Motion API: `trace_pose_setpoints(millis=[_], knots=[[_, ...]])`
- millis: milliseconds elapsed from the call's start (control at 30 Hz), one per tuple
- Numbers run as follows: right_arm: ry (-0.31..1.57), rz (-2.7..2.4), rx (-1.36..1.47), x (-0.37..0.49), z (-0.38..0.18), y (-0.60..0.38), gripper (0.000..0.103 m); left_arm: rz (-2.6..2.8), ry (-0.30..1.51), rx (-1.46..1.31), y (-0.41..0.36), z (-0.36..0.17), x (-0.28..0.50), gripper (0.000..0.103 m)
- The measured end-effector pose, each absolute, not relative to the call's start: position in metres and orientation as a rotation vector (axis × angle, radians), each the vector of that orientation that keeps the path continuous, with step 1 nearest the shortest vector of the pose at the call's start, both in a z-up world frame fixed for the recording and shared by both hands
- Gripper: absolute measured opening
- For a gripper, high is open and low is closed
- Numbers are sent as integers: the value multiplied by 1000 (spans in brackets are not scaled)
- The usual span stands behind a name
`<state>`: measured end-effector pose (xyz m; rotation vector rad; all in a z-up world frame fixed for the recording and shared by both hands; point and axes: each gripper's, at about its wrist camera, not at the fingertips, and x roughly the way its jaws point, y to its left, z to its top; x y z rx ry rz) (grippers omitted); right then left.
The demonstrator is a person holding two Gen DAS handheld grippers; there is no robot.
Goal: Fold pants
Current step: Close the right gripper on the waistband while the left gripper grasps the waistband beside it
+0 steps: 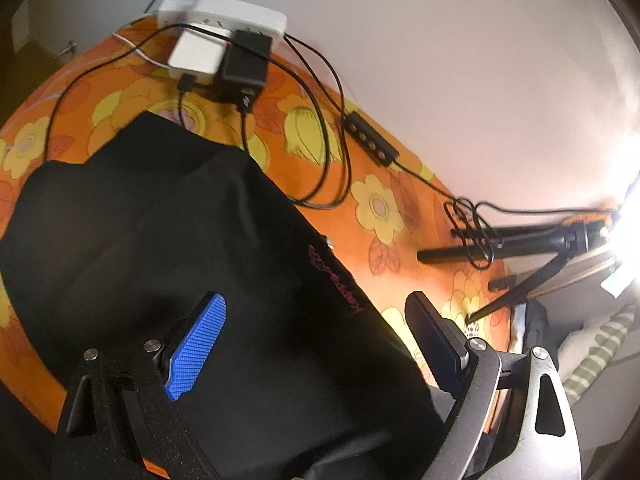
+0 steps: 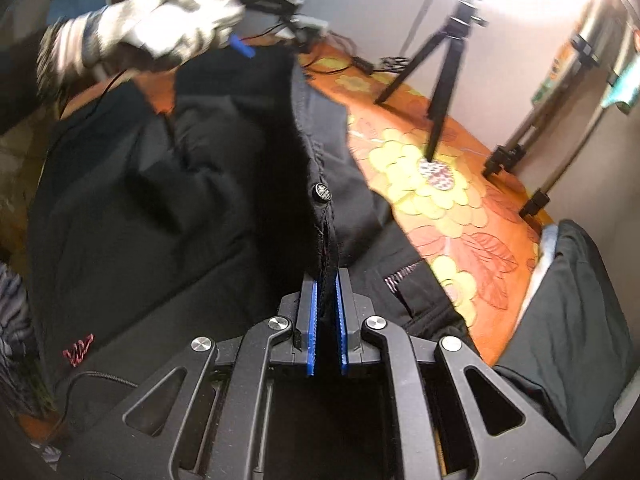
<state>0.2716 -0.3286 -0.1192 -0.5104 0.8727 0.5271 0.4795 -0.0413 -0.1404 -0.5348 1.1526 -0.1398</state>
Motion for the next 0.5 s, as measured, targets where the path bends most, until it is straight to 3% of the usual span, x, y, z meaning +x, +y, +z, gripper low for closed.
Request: trace_pose_setpoints(millis=[267, 333, 467, 500], knots=[[845, 571, -616, 240, -131, -311, 9, -84, 1204, -488, -58, -159, 481, 88], [835, 569, -635, 235, -133, -310, 9, -85, 1202, -504, -57, -163, 479, 67], [835, 565, -628, 236, -132, -313, 9, -114, 1175, -539, -56, -166, 474, 13], [833, 560, -625, 237, -130, -314, 9, -119, 1158, -541, -55, -165, 473, 7]])
